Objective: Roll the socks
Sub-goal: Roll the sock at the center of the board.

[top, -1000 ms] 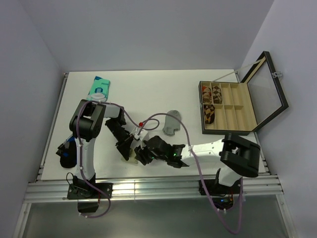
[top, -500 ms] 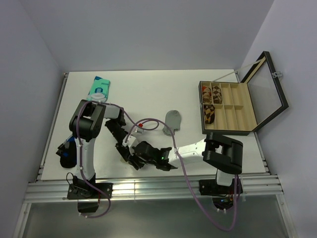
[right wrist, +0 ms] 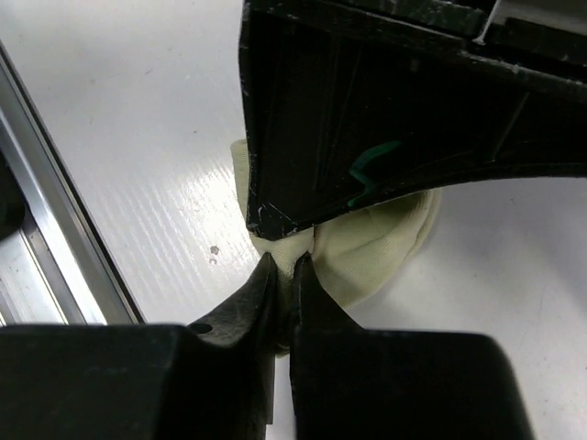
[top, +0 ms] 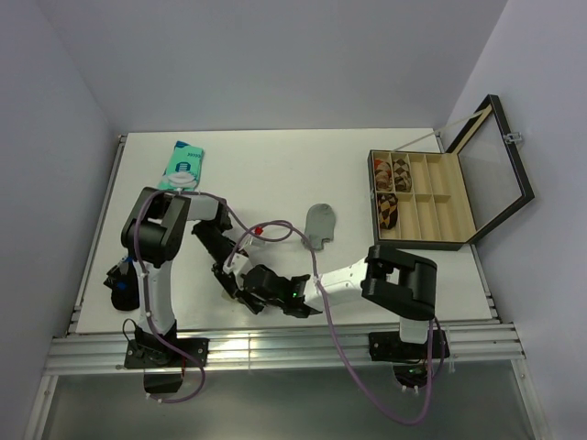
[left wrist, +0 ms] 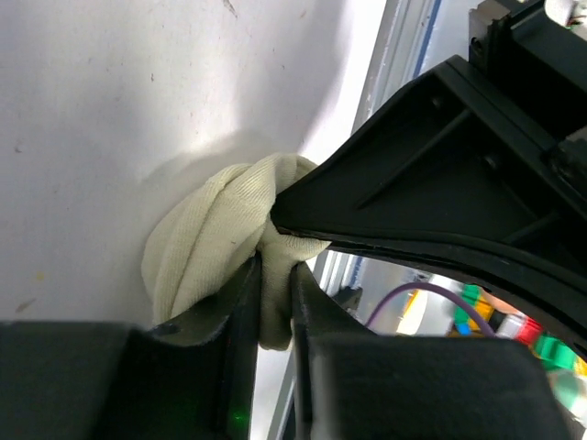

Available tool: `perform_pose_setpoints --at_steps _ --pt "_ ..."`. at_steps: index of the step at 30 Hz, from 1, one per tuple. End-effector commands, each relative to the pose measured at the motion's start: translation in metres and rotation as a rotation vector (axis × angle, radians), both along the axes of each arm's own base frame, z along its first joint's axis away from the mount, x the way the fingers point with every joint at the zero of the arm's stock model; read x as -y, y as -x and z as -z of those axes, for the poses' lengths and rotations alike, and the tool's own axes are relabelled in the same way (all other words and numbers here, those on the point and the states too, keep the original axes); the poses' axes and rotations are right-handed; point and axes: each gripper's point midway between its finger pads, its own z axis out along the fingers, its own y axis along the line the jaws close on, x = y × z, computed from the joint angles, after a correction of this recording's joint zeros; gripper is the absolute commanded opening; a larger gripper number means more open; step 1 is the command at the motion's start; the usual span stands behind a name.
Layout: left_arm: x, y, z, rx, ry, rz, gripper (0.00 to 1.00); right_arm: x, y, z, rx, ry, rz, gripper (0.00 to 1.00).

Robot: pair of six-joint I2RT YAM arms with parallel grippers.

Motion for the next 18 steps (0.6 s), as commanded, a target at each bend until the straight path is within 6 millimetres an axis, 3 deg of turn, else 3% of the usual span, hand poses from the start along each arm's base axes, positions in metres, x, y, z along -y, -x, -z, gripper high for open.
perform_pose_setpoints --at_steps 1,7,15,18 --pt "0.004 -0.031 0.013 0.224 0.057 0.031 0.27 0.009 -0.011 0.017 -0.001 0.042 0.063 0.00" --pt "0.005 -0.048 -0.010 0.314 0.107 -0.007 0.41 0.029 -0.014 0.028 -0.026 0.082 0.094 0.00" --pt "-0.002 -0.081 -0.030 0.473 0.124 -0.111 0.41 0.047 -0.019 0.033 -0.085 0.115 0.124 0.00" --pt "-0.008 -0.104 -0.043 0.562 0.125 -0.201 0.41 0.056 -0.026 0.035 -0.109 0.135 0.153 0.00"
